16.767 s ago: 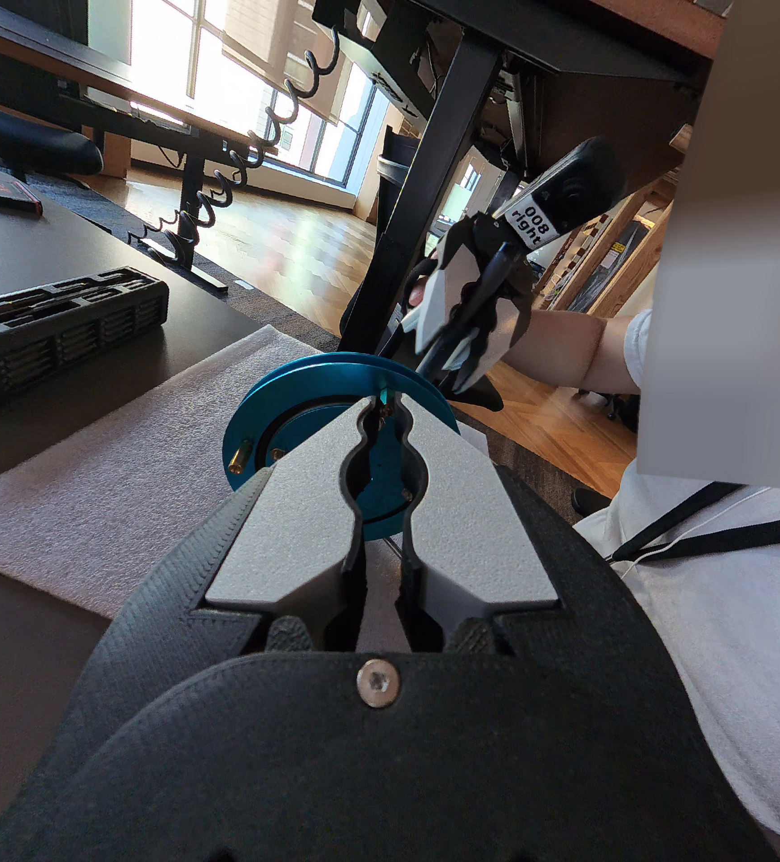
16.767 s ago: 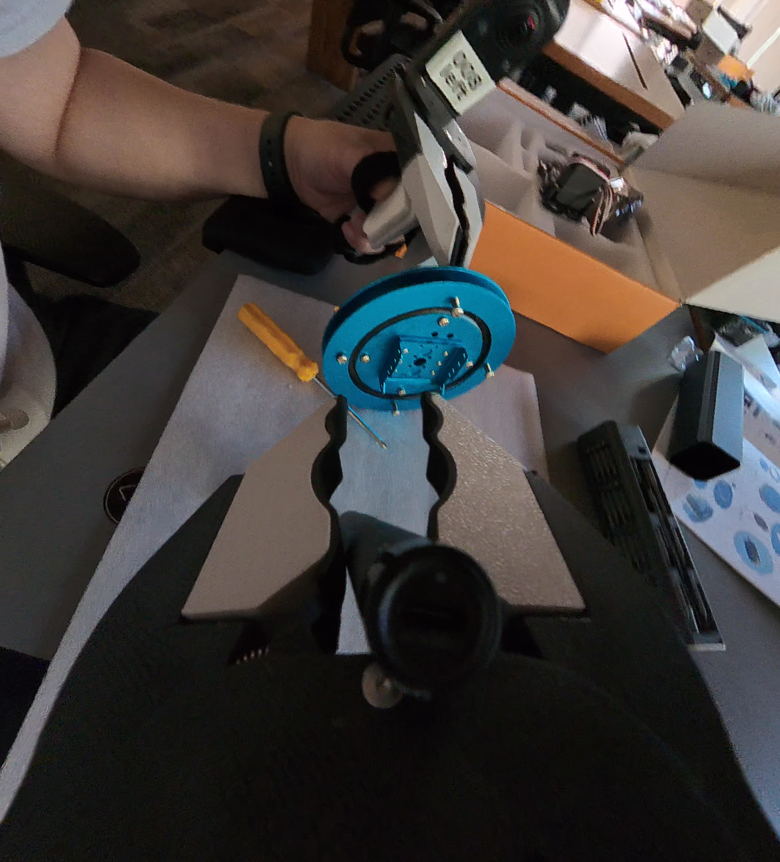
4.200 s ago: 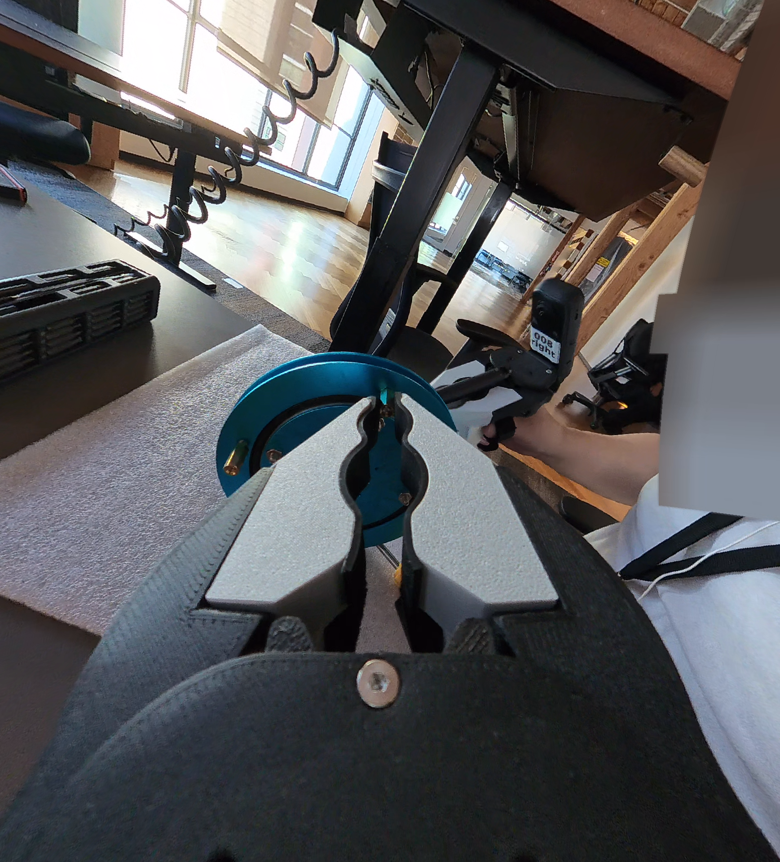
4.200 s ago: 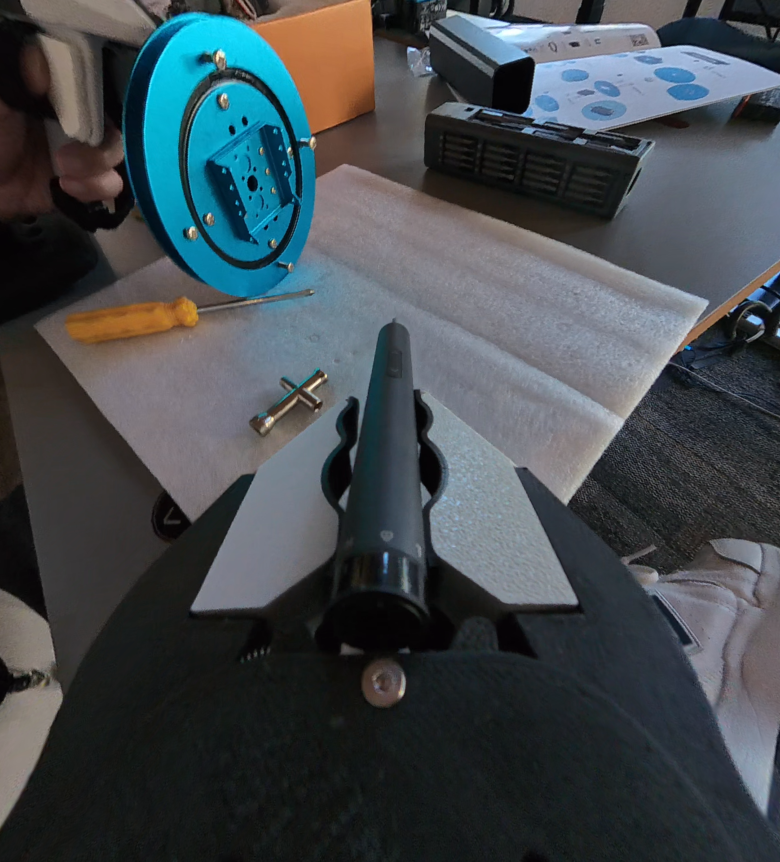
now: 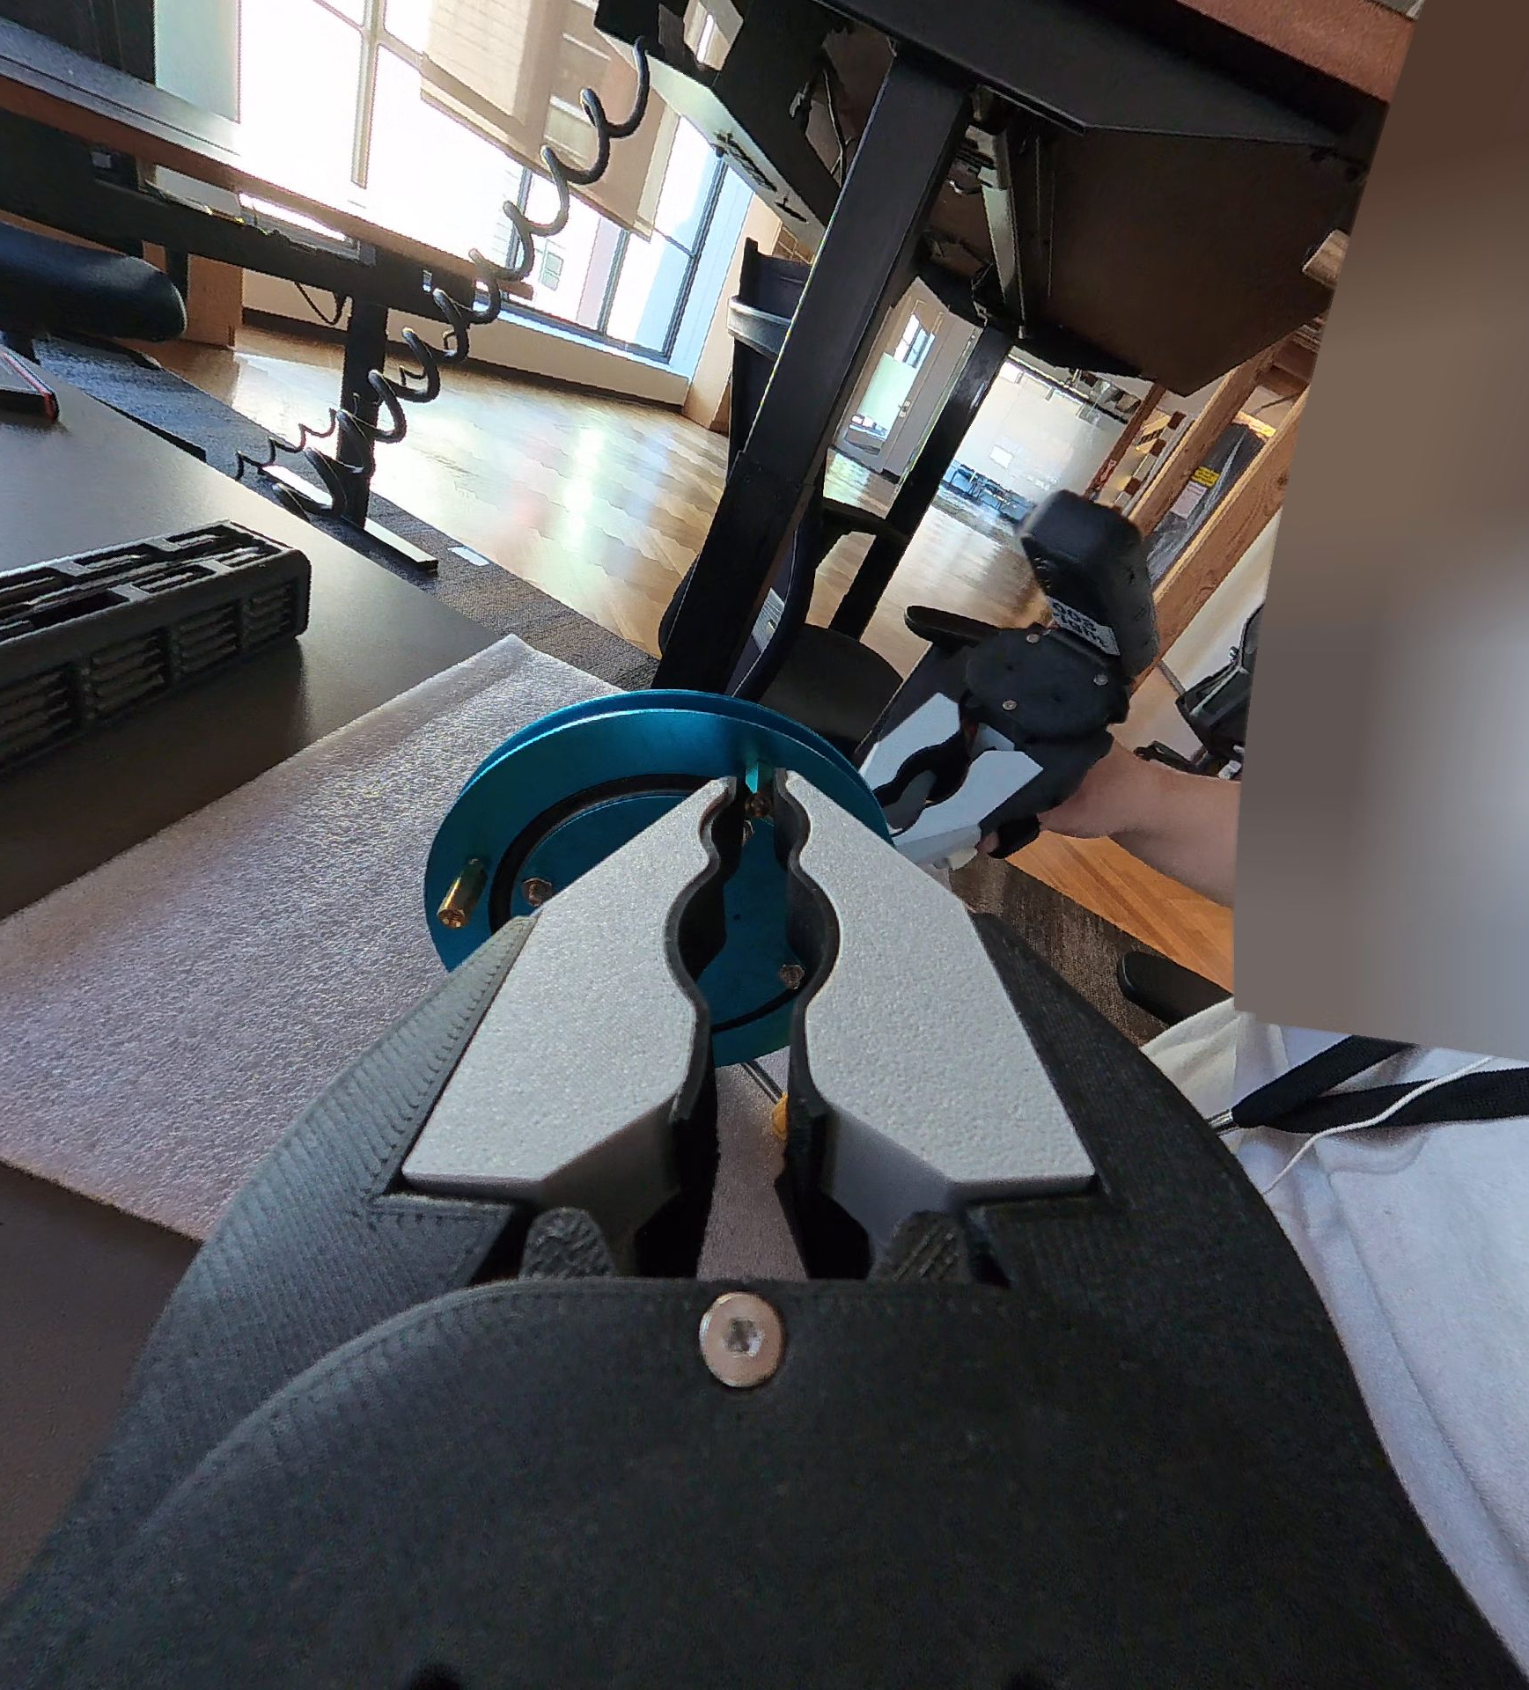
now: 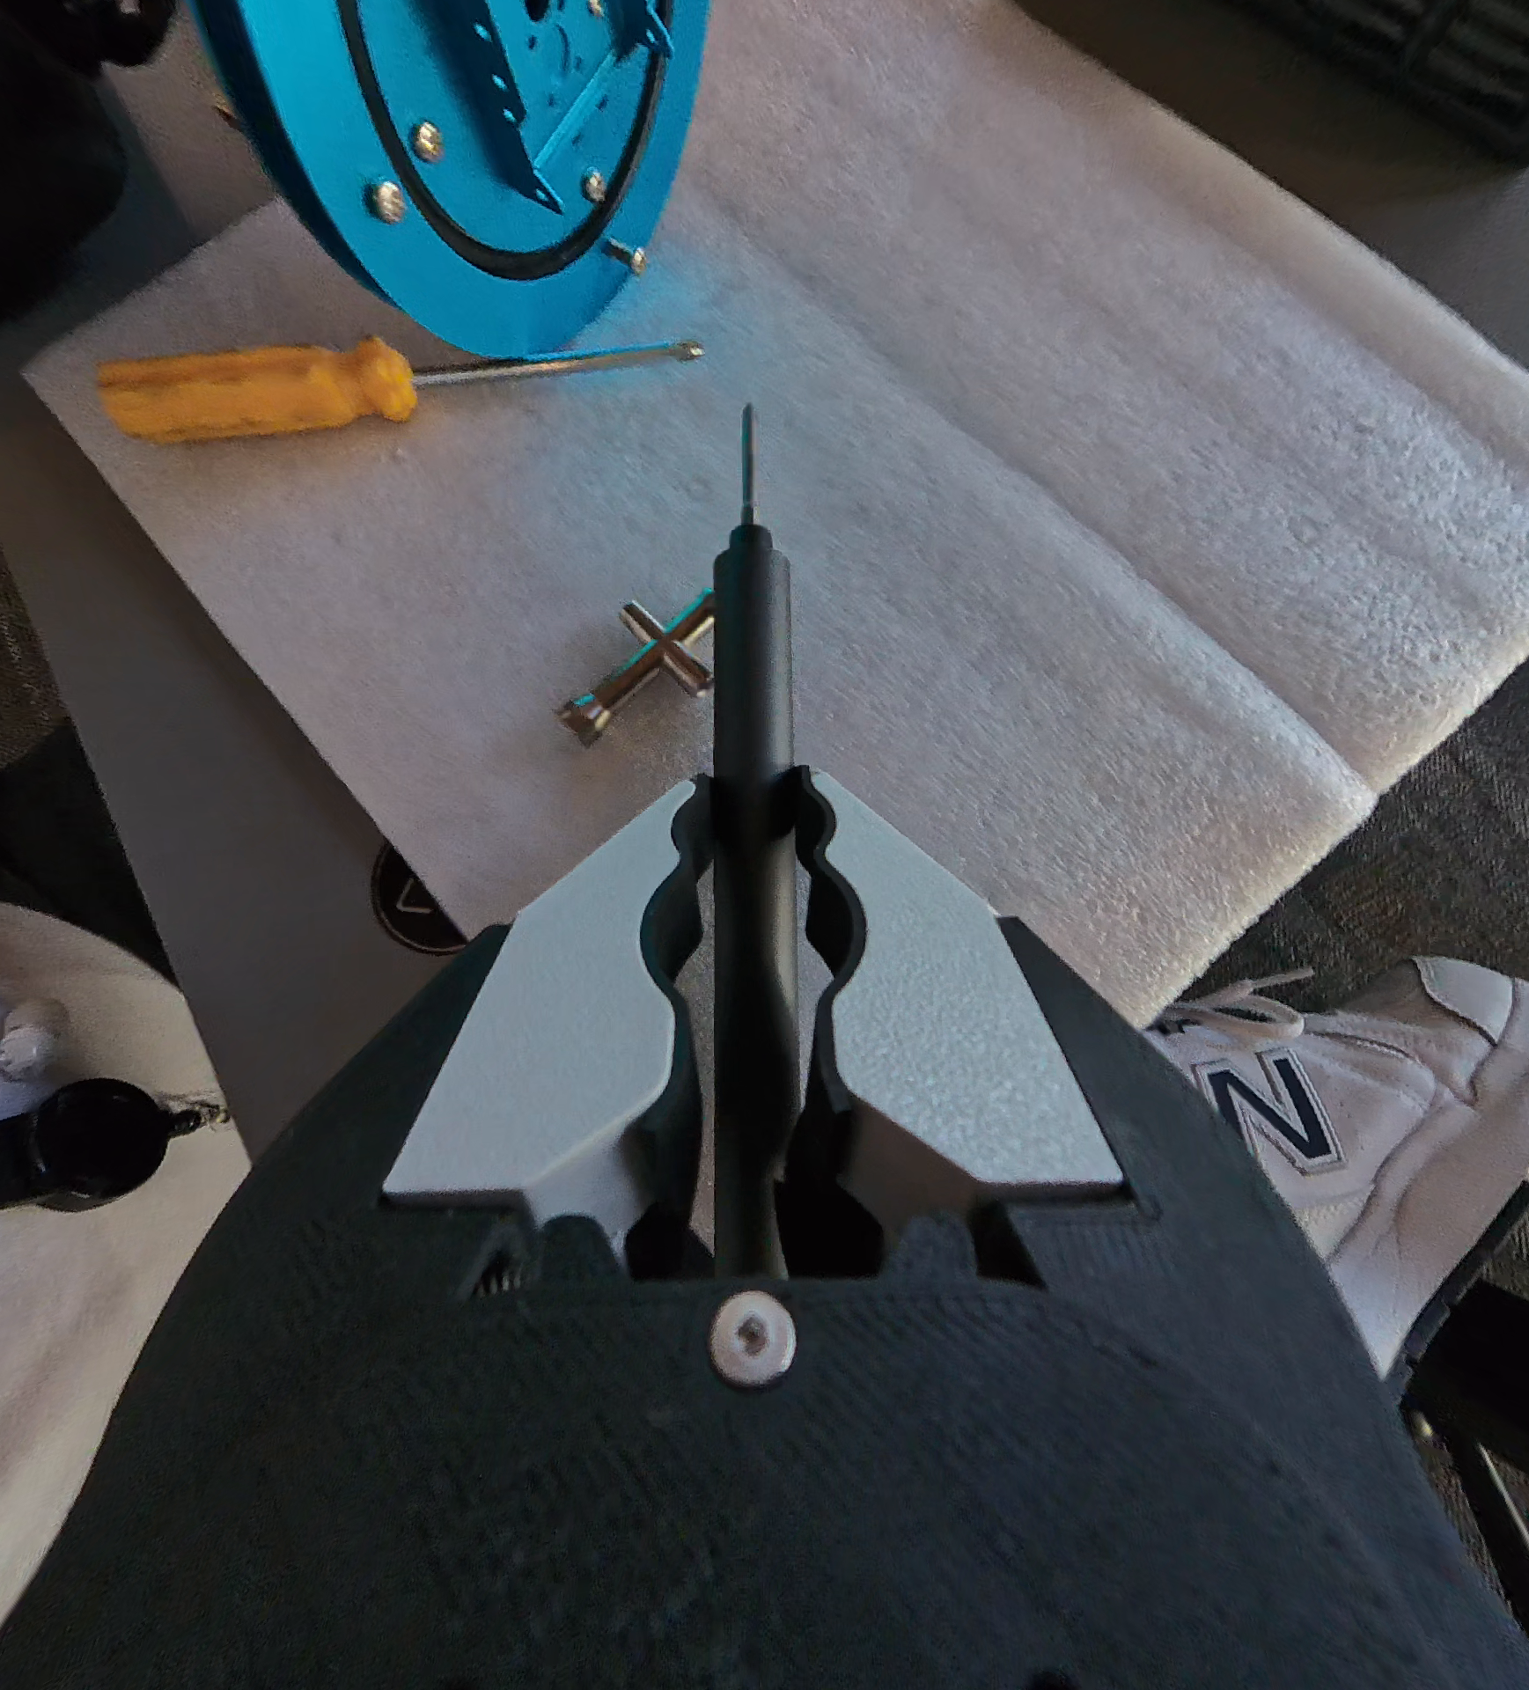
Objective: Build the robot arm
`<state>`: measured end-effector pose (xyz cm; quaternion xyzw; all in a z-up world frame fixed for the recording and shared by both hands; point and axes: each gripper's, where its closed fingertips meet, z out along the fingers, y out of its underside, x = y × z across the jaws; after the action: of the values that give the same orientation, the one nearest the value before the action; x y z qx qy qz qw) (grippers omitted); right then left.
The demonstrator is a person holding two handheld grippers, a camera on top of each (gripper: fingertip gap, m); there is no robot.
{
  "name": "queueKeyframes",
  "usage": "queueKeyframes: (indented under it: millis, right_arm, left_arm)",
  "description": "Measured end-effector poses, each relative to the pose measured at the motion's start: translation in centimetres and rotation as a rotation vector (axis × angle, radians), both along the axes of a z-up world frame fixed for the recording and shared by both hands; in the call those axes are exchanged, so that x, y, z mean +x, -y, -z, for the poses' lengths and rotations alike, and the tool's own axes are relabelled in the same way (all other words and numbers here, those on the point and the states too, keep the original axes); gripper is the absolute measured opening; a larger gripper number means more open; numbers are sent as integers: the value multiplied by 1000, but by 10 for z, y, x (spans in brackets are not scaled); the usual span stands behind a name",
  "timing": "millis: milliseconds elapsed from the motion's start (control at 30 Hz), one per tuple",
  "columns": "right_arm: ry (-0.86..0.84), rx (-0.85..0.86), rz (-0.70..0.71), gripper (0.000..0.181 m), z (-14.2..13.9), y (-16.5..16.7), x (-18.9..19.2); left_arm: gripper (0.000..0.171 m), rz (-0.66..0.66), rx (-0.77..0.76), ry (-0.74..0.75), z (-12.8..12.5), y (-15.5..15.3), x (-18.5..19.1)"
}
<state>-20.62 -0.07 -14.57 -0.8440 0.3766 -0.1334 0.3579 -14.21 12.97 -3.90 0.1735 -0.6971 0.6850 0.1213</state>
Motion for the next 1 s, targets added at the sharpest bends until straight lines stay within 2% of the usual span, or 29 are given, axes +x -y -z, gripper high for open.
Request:
queueKeyframes:
  millis: [167, 400, 800, 1000]
  right_arm:
    - [58, 33, -1, 17, -10, 0, 3]
    - [204, -58, -80, 16, -31, 10, 11]
    - [462, -393, -383, 16, -86, 6, 29]
    - [556, -398, -577, 16, -102, -9, 49]
  left_arm:
    - [4, 3, 0, -1, 0, 0, 0]
    - [4, 9, -2, -6, 0, 1, 0]
    - [4, 14, -11, -21, 0, 0, 1]
    - [4, 0, -11, -16, 0, -2, 2]
